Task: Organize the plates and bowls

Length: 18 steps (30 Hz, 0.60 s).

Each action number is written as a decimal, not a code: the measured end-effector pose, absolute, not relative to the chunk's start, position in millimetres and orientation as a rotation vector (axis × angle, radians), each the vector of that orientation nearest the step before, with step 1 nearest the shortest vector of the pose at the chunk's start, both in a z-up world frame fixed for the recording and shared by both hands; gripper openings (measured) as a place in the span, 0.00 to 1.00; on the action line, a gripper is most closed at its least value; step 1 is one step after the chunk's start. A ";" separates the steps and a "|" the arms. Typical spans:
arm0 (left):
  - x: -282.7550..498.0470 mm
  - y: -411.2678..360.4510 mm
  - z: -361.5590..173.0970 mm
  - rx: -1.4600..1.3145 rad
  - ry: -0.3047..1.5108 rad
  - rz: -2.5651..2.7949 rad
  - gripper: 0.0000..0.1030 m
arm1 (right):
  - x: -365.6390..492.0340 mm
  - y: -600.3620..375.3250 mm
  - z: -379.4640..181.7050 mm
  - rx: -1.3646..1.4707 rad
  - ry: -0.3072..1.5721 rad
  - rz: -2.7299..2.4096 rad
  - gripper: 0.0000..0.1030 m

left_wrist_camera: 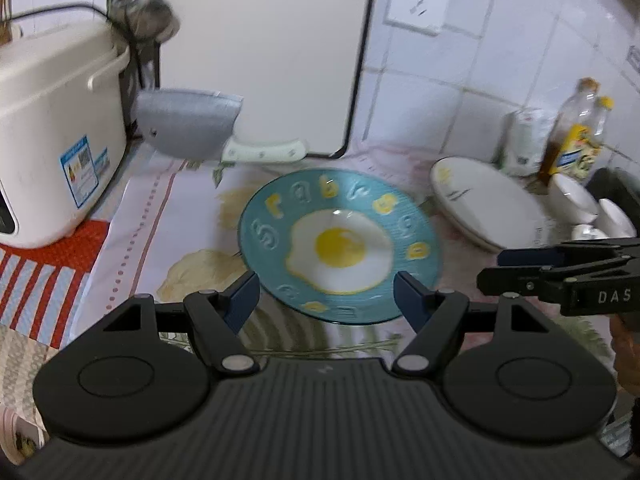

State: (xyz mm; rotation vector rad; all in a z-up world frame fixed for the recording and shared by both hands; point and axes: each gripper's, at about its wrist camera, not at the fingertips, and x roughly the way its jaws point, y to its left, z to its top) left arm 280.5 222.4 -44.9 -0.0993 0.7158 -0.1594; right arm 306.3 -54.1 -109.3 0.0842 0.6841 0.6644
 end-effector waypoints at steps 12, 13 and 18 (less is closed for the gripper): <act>323.4 238.1 -90.6 -0.106 0.738 -0.113 0.69 | 348.4 -33.5 -142.7 0.051 0.710 0.605 0.59; 325.9 239.0 -91.9 -0.104 0.738 -0.103 0.68 | 350.9 -31.8 -144.8 0.056 0.713 0.607 0.57; 339.2 243.9 -98.9 -0.102 0.729 -0.054 0.67 | 359.4 -26.7 -149.4 0.082 0.705 0.609 0.40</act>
